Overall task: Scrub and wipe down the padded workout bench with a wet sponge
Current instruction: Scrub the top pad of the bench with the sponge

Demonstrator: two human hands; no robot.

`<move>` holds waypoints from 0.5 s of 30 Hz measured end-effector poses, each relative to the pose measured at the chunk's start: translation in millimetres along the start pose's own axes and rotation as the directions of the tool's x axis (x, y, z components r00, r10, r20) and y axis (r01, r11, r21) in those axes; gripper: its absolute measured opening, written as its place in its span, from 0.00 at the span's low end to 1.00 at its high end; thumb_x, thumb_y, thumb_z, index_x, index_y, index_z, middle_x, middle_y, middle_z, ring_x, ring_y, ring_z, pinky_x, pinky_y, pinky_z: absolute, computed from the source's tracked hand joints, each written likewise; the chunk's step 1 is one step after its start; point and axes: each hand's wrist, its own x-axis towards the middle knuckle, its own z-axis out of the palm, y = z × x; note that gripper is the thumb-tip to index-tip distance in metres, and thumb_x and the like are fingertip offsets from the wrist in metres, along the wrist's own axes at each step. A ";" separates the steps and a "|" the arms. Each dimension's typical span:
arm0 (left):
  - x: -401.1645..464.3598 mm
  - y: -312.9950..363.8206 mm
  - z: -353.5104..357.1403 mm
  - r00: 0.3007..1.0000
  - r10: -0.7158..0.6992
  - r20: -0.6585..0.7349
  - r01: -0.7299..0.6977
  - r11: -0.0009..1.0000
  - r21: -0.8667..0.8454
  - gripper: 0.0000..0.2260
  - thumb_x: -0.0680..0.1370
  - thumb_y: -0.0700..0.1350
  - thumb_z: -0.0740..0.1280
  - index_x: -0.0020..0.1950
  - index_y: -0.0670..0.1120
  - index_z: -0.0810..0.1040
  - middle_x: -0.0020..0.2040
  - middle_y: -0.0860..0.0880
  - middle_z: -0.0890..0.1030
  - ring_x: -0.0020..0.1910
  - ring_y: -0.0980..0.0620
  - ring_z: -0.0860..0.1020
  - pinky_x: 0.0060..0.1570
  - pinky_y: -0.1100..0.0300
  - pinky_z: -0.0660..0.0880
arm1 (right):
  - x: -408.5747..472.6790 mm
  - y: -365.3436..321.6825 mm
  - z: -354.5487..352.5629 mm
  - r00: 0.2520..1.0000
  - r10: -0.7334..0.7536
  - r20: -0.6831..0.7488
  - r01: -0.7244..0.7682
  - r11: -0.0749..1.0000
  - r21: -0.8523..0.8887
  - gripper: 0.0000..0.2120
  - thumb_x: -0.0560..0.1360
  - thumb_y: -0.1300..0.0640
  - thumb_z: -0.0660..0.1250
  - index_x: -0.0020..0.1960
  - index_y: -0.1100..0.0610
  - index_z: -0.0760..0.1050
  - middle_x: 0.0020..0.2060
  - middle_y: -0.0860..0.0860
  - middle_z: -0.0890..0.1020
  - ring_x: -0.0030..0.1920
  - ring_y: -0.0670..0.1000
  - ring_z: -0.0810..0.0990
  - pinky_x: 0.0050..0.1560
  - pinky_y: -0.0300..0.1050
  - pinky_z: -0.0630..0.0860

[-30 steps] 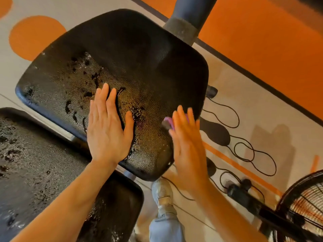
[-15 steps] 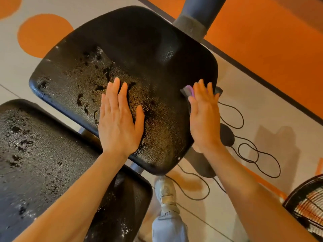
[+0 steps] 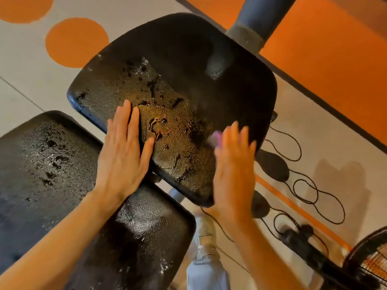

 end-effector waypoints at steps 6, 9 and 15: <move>-1.7 0.4 2.9 1.000 0.000 0.010 -0.001 0.999 0.053 0.31 0.83 0.57 0.46 0.80 0.40 0.49 0.81 0.41 0.48 0.81 0.45 0.47 0.78 0.50 0.45 | 29.8 13.4 -7.7 0.964 -0.239 0.118 0.246 0.968 -0.051 0.20 0.82 0.56 0.50 0.71 0.60 0.66 0.71 0.59 0.69 0.73 0.59 0.64 0.72 0.54 0.57; -2.6 0.7 6.2 1.000 0.002 0.005 -0.002 0.999 0.047 0.31 0.83 0.57 0.47 0.81 0.40 0.48 0.81 0.42 0.48 0.81 0.46 0.46 0.79 0.51 0.44 | 84.8 4.6 -3.2 0.999 0.040 0.031 -0.038 0.997 -0.065 0.20 0.83 0.57 0.52 0.73 0.61 0.62 0.74 0.59 0.63 0.76 0.59 0.57 0.75 0.55 0.54; -2.4 0.4 4.5 1.000 0.013 -0.003 -0.013 1.000 0.028 0.30 0.84 0.56 0.48 0.81 0.40 0.48 0.81 0.42 0.47 0.81 0.46 0.46 0.79 0.50 0.45 | -40.2 -23.9 -5.9 0.920 -0.338 0.199 0.356 0.932 -0.063 0.26 0.74 0.59 0.63 0.71 0.61 0.66 0.71 0.58 0.68 0.73 0.59 0.63 0.72 0.55 0.57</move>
